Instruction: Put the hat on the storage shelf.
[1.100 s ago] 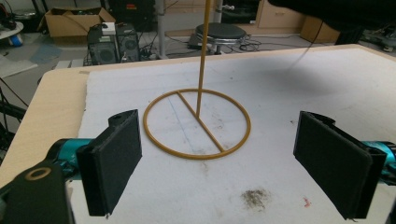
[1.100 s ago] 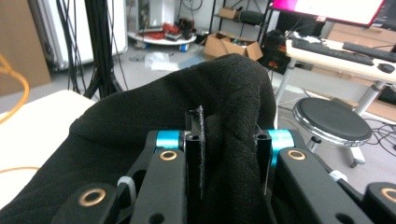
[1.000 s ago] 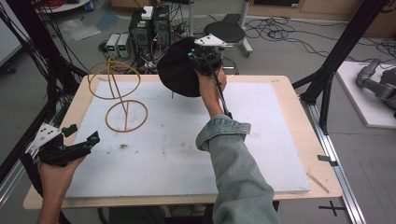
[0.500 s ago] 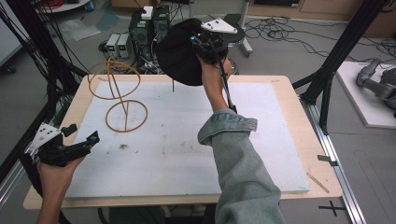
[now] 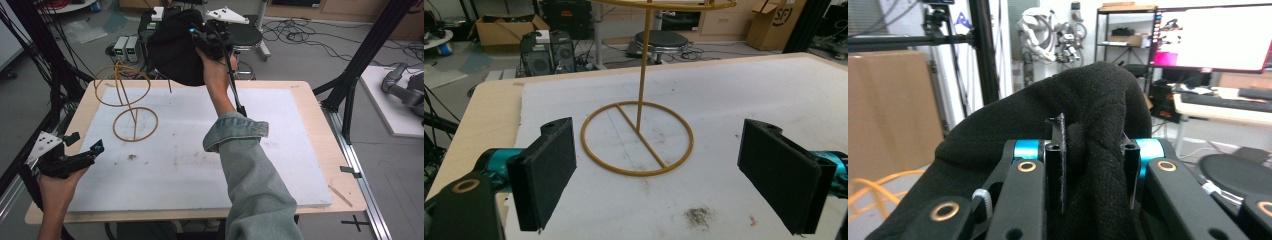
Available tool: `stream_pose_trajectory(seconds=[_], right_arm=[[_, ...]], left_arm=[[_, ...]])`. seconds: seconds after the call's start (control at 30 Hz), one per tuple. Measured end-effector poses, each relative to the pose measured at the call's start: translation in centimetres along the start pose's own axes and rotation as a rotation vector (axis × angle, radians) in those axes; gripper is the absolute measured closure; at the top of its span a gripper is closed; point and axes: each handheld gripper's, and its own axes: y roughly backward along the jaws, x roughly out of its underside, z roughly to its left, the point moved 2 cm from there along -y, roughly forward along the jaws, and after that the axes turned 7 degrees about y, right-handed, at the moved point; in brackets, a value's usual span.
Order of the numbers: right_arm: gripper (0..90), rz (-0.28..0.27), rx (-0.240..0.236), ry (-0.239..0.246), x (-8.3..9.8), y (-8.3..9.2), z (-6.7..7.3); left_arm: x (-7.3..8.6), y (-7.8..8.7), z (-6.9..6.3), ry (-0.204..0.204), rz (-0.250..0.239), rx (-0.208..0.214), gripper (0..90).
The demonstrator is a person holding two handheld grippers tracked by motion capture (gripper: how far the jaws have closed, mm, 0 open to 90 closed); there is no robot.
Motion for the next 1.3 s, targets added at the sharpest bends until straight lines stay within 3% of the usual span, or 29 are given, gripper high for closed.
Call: stream_pose_trajectory(seconds=[0.3, 0.5, 0.73, 0.87, 1.3], right_arm=[[74.2, -0.011, -0.074, -0.028, -0.7, -1.6, 3.3], [73.8, -0.002, -0.122, -0.008, -0.8, -3.1, 6.0], [73.2, 0.023, -0.161, -0.017, -0.1, -4.6, 8.6], [72.7, 0.031, -0.182, -0.046, 0.4, -5.3, 9.3], [69.0, 0.084, -0.220, -0.025, 1.8, -7.5, 12.6]], left_arm=[[-0.2, 0.2, 0.1, 0.007, -0.012, 0.001, 15.9], [-0.2, 0.2, 0.1, 0.005, -0.007, 0.004, 15.9], [-0.2, 0.4, 0.5, 0.013, -0.014, -0.002, 15.9], [-0.2, 0.4, 0.4, 0.012, -0.015, 0.001, 15.9], [-0.2, 0.4, 0.6, 0.018, -0.014, 0.000, 16.0]])
